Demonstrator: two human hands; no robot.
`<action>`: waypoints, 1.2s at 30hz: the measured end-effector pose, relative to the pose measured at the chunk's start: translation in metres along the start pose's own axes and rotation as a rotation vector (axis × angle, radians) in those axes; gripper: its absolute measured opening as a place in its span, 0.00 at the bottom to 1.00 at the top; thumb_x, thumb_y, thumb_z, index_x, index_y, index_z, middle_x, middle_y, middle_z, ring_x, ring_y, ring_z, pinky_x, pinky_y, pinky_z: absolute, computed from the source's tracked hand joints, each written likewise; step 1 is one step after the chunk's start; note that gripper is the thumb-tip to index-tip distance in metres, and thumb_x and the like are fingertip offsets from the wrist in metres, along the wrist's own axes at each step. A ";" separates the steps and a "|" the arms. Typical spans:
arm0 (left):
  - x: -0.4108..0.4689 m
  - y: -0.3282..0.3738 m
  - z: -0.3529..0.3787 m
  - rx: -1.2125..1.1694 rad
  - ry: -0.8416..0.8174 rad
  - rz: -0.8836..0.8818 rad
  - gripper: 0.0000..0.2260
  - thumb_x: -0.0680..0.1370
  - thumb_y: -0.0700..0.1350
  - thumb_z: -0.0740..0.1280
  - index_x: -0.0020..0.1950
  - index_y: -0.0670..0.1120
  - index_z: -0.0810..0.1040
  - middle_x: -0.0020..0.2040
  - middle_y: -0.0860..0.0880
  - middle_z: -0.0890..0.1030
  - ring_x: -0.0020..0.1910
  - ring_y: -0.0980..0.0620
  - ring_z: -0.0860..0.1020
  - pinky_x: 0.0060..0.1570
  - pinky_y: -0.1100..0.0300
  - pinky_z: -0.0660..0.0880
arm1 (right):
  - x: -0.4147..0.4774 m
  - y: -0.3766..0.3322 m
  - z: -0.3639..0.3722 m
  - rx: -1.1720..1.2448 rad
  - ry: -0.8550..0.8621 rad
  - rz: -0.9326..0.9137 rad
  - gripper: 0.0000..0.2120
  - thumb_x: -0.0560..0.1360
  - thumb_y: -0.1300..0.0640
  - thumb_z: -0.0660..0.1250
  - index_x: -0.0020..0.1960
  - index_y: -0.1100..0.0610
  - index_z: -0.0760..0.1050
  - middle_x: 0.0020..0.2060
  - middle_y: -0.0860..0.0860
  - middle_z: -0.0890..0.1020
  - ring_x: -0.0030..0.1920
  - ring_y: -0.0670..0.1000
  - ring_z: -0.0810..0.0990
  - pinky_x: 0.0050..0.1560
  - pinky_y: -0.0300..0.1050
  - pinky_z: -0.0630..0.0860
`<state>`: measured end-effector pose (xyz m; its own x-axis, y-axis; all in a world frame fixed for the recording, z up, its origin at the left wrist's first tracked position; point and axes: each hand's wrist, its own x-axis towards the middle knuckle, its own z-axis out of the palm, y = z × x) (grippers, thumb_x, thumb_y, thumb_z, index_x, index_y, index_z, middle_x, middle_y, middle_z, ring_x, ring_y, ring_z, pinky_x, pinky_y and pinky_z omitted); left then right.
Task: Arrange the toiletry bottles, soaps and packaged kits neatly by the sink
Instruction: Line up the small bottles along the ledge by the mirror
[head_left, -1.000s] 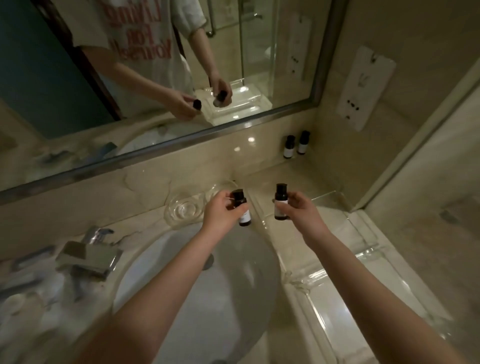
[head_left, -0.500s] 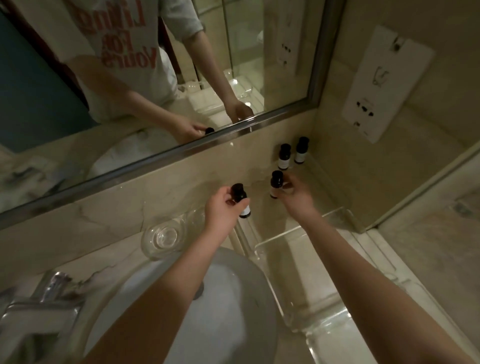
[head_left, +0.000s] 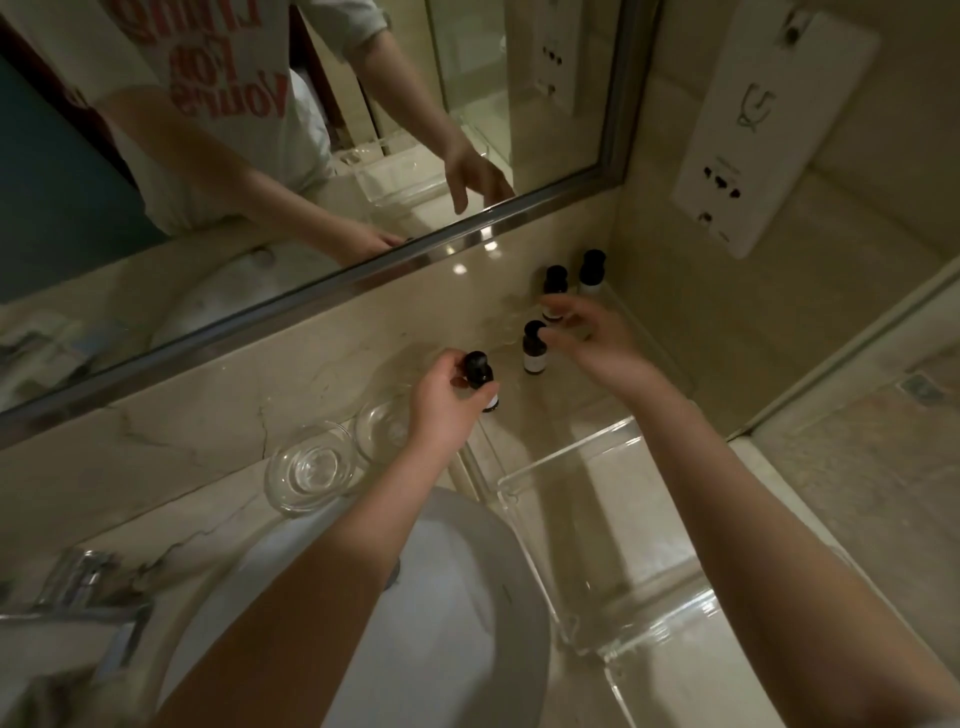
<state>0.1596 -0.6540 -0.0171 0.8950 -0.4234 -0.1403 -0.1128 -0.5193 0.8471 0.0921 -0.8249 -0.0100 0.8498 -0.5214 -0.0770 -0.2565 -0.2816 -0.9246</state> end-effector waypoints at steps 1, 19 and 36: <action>0.000 0.000 0.000 0.000 -0.002 0.003 0.15 0.70 0.40 0.73 0.55 0.42 0.75 0.47 0.51 0.77 0.48 0.53 0.76 0.50 0.61 0.70 | 0.003 -0.005 -0.004 -0.060 -0.058 -0.018 0.18 0.74 0.57 0.68 0.63 0.49 0.74 0.57 0.48 0.76 0.54 0.46 0.74 0.53 0.39 0.69; 0.011 0.000 -0.001 0.037 0.027 0.042 0.13 0.70 0.40 0.73 0.52 0.43 0.76 0.45 0.51 0.77 0.46 0.53 0.76 0.47 0.63 0.69 | 0.032 -0.035 -0.010 -0.512 -0.090 -0.231 0.14 0.74 0.61 0.66 0.60 0.56 0.77 0.54 0.55 0.82 0.54 0.55 0.79 0.54 0.51 0.77; 0.018 -0.011 -0.005 0.026 0.068 0.051 0.13 0.69 0.39 0.74 0.51 0.41 0.77 0.44 0.49 0.79 0.47 0.50 0.78 0.48 0.61 0.72 | 0.036 -0.042 0.004 -0.620 -0.065 -0.208 0.15 0.76 0.61 0.63 0.63 0.55 0.73 0.56 0.55 0.81 0.55 0.56 0.79 0.52 0.53 0.78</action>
<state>0.1789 -0.6517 -0.0263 0.9150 -0.3988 -0.0619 -0.1691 -0.5181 0.8384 0.1354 -0.8285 0.0241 0.9315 -0.3616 0.0398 -0.2850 -0.7933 -0.5380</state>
